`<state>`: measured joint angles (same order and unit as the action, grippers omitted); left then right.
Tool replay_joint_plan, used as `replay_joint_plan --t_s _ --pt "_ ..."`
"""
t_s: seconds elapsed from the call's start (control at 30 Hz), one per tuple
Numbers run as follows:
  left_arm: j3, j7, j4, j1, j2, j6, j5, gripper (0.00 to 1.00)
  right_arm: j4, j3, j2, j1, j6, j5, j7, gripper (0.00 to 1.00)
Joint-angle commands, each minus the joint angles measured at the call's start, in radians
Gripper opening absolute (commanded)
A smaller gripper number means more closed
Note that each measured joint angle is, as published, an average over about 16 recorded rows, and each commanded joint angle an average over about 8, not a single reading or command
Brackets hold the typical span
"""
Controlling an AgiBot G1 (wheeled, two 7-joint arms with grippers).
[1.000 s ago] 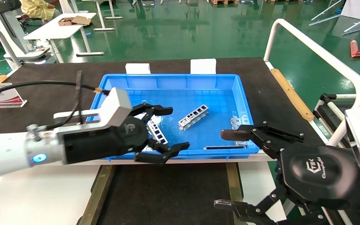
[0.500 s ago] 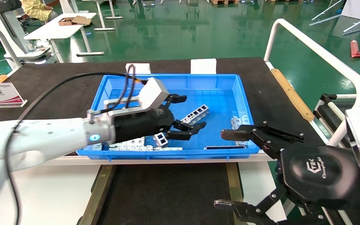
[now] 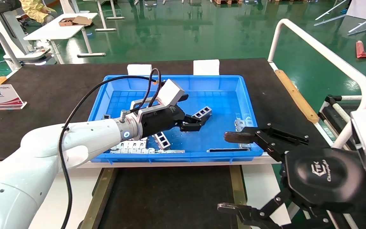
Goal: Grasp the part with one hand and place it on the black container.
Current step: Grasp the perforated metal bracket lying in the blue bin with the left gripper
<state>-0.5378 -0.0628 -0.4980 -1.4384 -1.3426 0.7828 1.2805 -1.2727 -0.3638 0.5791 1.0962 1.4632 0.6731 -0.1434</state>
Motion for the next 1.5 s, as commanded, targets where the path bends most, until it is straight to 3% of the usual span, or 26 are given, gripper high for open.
replay_joint_plan --t_s 0.03,0.33,0.63,0.7,0.9,0.93,1.5 --pt "0.001 -0.027 0.04 -0.009 -0.018 -0.027 -0.006 1.0 0.0 0.0 0.0 0.0 0.0 0.0 0.0 1.0" --pt "-0.111 -0.055 0.068 0.0 -0.029 -0.126 -0.095 1.0 0.0 0.0 0.0 0.0 0.0 0.0 0.0 1.0" --pt "-0.256 -0.004 0.058 0.004 -0.03 -0.214 -0.188 1.0 0.0 0.0 0.0 0.0 0.0 0.0 0.0 0.98" --pt "-0.287 0.007 0.052 0.002 -0.03 -0.231 -0.206 0.8 0.0 0.0 0.0 0.0 0.0 0.0 0.0 0.8" --pt "-0.37 0.031 0.042 -0.004 -0.029 -0.278 -0.258 0.05 0.0 0.0 0.0 0.0 0.0 0.0 0.0 0.07" --pt "-0.381 0.033 0.041 -0.004 -0.029 -0.285 -0.266 0.0 0.0 0.0 0.0 0.0 0.0 0.0 0.0 0.01" --pt "-0.526 0.027 0.033 0.002 -0.027 -0.37 -0.406 0.0 0.0 -0.001 0.0 0.0 0.0 0.0 0.0 0.0"
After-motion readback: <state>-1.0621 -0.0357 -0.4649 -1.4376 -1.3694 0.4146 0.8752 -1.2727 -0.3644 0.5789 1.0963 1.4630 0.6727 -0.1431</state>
